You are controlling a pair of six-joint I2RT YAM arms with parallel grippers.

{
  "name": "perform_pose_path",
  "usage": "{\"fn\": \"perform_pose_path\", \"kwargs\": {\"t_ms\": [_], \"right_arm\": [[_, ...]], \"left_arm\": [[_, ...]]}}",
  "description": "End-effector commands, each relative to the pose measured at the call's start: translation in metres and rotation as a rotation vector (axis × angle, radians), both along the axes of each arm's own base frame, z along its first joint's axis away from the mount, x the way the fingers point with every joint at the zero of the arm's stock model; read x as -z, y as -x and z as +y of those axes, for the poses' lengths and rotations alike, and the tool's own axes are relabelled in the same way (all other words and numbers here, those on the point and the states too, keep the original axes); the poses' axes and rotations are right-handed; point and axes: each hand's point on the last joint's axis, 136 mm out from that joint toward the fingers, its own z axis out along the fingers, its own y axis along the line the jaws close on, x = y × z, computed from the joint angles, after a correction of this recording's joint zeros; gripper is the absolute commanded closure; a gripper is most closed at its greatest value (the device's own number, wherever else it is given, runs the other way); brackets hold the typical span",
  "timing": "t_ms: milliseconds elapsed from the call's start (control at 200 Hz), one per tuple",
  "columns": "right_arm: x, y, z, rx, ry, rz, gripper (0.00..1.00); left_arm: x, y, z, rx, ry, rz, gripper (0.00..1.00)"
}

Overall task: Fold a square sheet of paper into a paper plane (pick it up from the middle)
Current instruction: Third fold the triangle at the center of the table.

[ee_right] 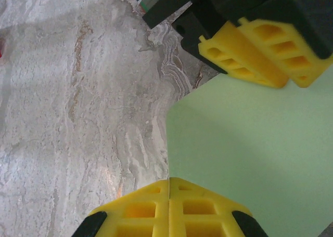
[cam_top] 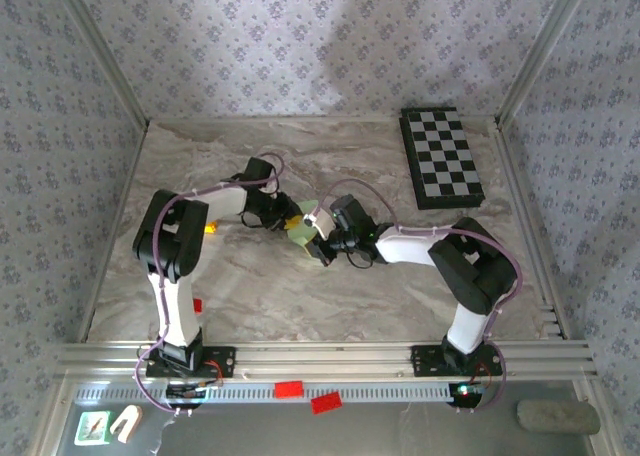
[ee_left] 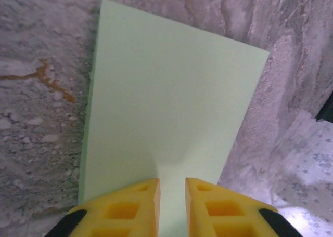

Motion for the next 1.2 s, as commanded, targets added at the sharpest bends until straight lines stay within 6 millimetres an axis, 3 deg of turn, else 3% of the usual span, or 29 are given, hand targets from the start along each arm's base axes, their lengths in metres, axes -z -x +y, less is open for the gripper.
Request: {"fn": "perform_pose_path", "kwargs": {"t_ms": [0,220,635,1014,1194], "right_arm": [[0.004,-0.003,0.000,0.026,-0.012,0.040,0.96],[0.013,-0.018,-0.009,0.113,0.062,0.031,0.97],[0.024,-0.039,-0.021,0.231,0.147,0.015,0.98],[0.029,-0.040,-0.021,0.239,0.164,0.032,0.98],[0.031,-0.033,-0.021,0.224,0.167,0.079,0.98]], "left_arm": [[0.019,0.009,0.002,0.031,-0.067,0.041,0.82],[0.031,0.019,0.011,0.056,-0.138,0.080,0.87],[0.032,0.021,0.005,0.091,-0.136,0.081,0.90],[0.030,0.021,0.002,0.105,-0.127,0.078,0.94],[0.013,0.013,-0.003,0.106,-0.098,0.036,0.92]]}}
